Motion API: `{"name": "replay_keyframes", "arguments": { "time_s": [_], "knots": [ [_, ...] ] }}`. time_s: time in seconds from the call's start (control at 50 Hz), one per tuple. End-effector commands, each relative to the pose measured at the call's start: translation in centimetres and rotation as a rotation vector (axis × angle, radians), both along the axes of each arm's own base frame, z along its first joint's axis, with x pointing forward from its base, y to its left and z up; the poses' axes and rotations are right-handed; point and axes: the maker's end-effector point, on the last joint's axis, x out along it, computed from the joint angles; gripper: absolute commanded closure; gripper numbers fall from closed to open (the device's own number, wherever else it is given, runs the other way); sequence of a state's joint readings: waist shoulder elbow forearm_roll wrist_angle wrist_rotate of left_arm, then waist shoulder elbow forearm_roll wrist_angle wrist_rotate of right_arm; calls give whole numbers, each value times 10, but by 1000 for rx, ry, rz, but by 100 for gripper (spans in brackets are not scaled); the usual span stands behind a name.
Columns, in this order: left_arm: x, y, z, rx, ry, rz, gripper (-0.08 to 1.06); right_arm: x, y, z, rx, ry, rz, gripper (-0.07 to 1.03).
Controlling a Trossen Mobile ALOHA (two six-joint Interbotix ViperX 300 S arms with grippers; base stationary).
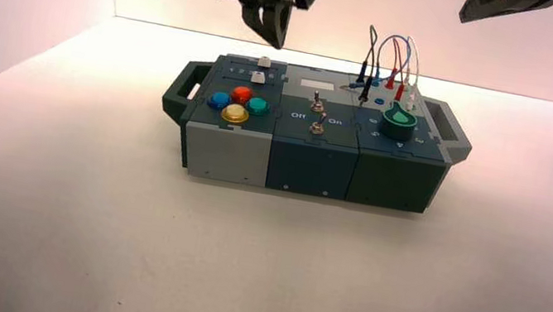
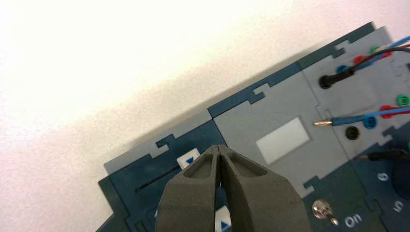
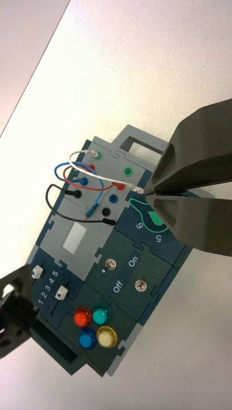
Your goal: Move the top slider to position 3.
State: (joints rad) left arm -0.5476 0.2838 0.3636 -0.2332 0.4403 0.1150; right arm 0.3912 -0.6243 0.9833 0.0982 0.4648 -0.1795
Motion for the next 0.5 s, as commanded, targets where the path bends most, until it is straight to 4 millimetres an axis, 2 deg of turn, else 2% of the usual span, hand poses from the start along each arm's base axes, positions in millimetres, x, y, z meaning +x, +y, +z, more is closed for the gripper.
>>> {"name": "replay_keyframes", "arguments": {
  "time_s": [0.02,0.22,0.5],
  "knots": [
    [11,-9,12,-26,-35,6,101,4,2,7,9,-28,2,98],
    [17,-11,-1,-22,-26,13,101,4,2,5,5,-29,4,98],
    [18,-8,-2,-13,-29,12,101,4,2,4,2,-26,4,98]
  ]
}}
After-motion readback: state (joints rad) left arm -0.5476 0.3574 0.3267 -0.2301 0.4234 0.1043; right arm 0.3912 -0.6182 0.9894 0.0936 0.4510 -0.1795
